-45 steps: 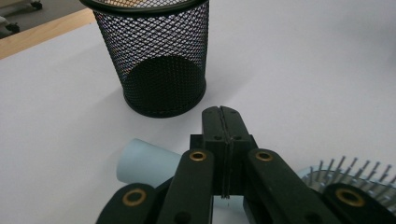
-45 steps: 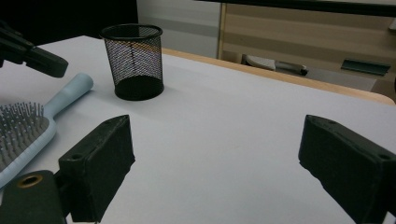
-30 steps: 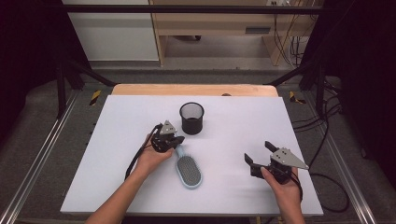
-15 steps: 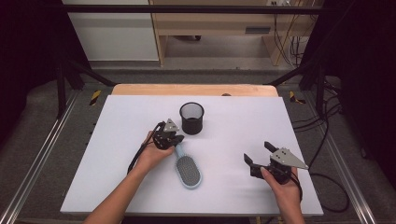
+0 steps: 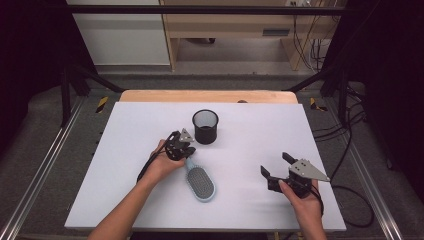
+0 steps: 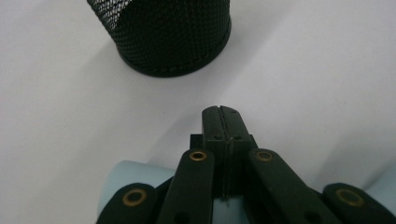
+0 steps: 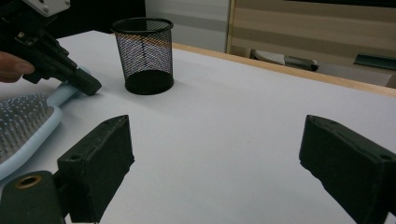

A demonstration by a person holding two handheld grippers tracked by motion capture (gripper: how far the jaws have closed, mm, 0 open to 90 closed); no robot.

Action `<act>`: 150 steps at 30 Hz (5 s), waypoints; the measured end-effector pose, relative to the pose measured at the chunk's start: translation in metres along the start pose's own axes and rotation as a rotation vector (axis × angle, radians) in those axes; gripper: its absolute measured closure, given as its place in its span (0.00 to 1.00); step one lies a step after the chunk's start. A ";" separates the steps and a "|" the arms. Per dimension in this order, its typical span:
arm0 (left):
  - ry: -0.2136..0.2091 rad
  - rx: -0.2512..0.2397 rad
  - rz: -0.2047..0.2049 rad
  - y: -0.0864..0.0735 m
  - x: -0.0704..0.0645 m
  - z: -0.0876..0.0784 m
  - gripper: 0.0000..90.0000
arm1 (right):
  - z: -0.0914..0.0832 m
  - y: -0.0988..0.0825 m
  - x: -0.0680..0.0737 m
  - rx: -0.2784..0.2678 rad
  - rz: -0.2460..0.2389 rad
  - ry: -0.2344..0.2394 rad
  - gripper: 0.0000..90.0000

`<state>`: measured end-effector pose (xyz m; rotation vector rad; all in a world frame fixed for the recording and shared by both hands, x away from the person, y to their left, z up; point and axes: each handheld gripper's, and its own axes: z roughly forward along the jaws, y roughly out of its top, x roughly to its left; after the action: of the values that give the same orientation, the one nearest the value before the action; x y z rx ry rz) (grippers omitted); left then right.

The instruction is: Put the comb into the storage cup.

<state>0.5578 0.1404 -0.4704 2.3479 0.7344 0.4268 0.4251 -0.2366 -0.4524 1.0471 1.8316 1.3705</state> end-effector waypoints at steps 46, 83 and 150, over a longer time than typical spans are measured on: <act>-0.038 0.006 -0.036 -0.089 0.000 -0.078 1.00 | 0.008 -0.003 0.007 0.050 -0.026 0.042 0.11; -0.113 0.043 -0.004 -0.105 -0.054 -0.104 1.00 | 0.010 -0.004 0.010 0.072 -0.037 0.063 0.10; -0.077 0.069 0.009 -0.071 -0.088 -0.098 0.08 | 0.009 -0.005 0.007 0.079 -0.023 0.057 0.09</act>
<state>0.4143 0.1794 -0.4535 2.4187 0.7127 0.3181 0.4283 -0.2267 -0.4595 1.0323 1.9478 1.3371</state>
